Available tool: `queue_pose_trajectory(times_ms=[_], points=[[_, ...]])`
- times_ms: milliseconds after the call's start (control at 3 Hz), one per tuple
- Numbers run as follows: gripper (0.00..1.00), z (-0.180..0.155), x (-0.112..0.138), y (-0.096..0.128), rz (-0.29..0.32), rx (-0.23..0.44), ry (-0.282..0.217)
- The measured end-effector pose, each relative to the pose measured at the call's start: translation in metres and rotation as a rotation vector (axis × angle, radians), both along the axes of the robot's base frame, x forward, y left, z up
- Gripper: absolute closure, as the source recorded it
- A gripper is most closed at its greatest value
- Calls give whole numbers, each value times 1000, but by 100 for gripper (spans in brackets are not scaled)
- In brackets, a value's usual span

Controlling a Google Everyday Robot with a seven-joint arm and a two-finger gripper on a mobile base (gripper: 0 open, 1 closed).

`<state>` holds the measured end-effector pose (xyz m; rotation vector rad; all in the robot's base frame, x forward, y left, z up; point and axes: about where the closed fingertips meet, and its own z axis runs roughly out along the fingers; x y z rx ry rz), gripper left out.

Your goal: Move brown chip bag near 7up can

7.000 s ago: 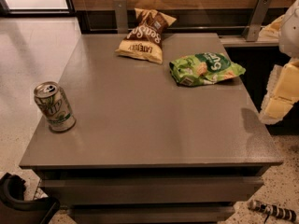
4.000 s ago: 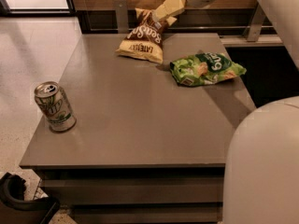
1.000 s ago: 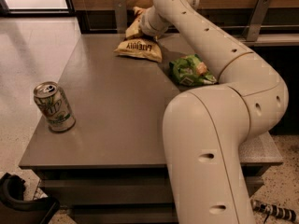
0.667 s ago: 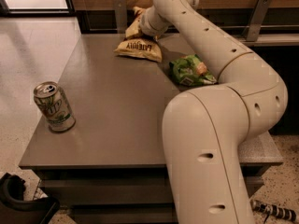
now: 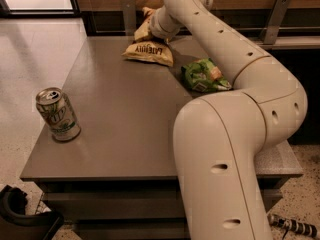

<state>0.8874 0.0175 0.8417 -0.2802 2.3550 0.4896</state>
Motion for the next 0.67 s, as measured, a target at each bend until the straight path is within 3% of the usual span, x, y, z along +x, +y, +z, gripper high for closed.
queue_pose_trajectory(times_ms=[667], points=[[100, 0, 0, 0, 0, 0, 0]])
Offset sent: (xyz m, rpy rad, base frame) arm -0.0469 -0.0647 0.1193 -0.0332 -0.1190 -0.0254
